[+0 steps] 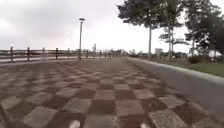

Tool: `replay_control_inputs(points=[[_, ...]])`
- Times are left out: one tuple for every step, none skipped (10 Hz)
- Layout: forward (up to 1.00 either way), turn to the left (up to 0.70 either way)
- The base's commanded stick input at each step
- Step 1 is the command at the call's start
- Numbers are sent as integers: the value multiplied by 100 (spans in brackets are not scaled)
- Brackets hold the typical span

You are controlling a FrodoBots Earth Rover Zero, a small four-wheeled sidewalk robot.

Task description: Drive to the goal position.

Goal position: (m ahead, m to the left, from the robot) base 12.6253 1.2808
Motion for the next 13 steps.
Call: replay_control_inputs(points=[[70,3],[70,4],[70,4],[70,3],[70,2],[70,0],[70,0],[70,0],[70,1],[70,2],[70,2],[70,3],[70,21]])
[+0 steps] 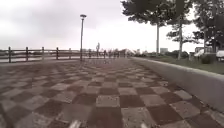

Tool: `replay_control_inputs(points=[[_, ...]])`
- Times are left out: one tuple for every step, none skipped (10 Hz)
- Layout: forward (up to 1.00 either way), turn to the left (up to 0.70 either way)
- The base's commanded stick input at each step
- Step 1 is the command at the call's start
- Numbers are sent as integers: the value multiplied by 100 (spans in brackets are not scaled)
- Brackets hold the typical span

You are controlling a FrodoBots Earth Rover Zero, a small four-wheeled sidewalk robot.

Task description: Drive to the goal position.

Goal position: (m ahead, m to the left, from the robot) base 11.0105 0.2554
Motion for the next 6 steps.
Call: replay_control_inputs(points=[[70,20],[70,3],[70,0],[70,0],[70,0],[70,0]])
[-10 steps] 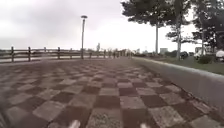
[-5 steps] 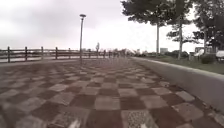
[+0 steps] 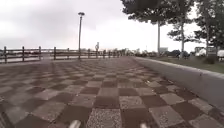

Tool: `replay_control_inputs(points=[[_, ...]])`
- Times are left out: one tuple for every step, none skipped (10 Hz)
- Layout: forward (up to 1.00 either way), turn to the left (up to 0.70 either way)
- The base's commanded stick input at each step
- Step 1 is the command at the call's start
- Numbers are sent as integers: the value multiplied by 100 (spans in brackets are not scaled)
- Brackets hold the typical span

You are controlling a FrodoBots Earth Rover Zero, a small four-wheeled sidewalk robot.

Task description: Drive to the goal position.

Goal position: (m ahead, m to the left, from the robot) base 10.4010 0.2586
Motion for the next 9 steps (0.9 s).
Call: replay_control_inputs(points=[[70,0],[70,0],[70,0],[70,0],[70,0],[70,0],[70,0],[70,0],[70,0]])
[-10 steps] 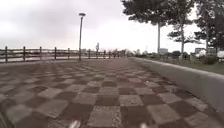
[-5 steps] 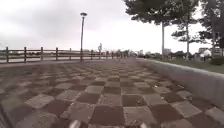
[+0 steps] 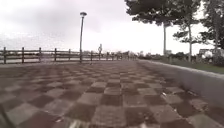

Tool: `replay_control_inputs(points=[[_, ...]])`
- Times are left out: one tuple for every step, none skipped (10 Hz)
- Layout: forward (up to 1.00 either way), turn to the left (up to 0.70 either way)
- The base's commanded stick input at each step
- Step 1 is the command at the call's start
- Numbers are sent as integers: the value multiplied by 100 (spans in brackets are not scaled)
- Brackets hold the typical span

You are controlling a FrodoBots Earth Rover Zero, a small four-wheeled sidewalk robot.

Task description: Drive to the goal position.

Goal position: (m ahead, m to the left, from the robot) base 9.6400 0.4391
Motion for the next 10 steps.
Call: replay_control_inputs(points=[[70,0],[70,0],[70,0],[70,0],[70,0],[70,0],[70,0],[70,0],[70,0],[70,0]])
